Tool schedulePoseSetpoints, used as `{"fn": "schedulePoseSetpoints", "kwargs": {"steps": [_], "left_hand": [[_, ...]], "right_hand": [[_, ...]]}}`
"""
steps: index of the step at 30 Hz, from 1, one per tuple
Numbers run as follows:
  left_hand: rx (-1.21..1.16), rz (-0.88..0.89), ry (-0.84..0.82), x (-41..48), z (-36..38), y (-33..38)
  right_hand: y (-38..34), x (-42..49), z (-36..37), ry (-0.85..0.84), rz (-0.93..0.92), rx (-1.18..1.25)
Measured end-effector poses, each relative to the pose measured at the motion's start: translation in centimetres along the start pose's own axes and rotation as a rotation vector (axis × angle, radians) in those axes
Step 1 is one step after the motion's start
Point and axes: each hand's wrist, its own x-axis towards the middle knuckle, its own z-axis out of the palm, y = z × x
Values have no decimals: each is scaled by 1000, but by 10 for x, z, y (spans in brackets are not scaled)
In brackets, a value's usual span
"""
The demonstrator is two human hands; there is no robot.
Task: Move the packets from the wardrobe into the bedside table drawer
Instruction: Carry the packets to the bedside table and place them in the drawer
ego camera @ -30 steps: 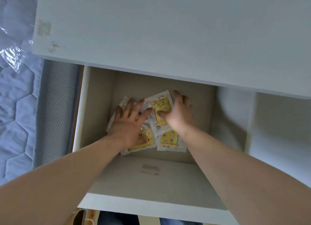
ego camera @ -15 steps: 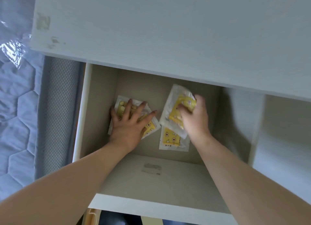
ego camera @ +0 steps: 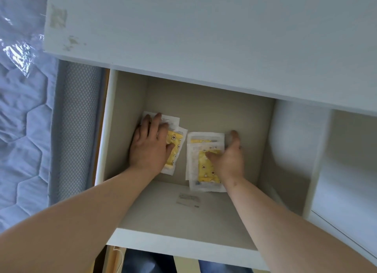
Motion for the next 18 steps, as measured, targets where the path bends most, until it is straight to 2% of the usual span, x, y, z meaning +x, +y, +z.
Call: {"fn": "schedulePoseSetpoints", "kwargs": {"steps": [1,5,7,13,15,17,18], "left_hand": [[-17,-11,-2,1,-1,0],[-62,-6,-25,3,-5,-1],[-85,-5,-45,2,-7,-1],[-98,-23,-122,2,-12,-1],[-104,-25,-155,4,-17,0],[-280,-86,-101,7,-21,1],[-459,-160,-39,9,-25,2]], "right_hand": [[-2,1,5,-2,-9,32],[-6,3,16,9,-65,-117],[-6,2,14,13,-64,-89],[-10,-14,-9,-133,-57,237],[-16,-13,-9,-136,-33,325],[-22,-9,-2,-111,4,393],[-25,-7,3,-108,16,401]]}}
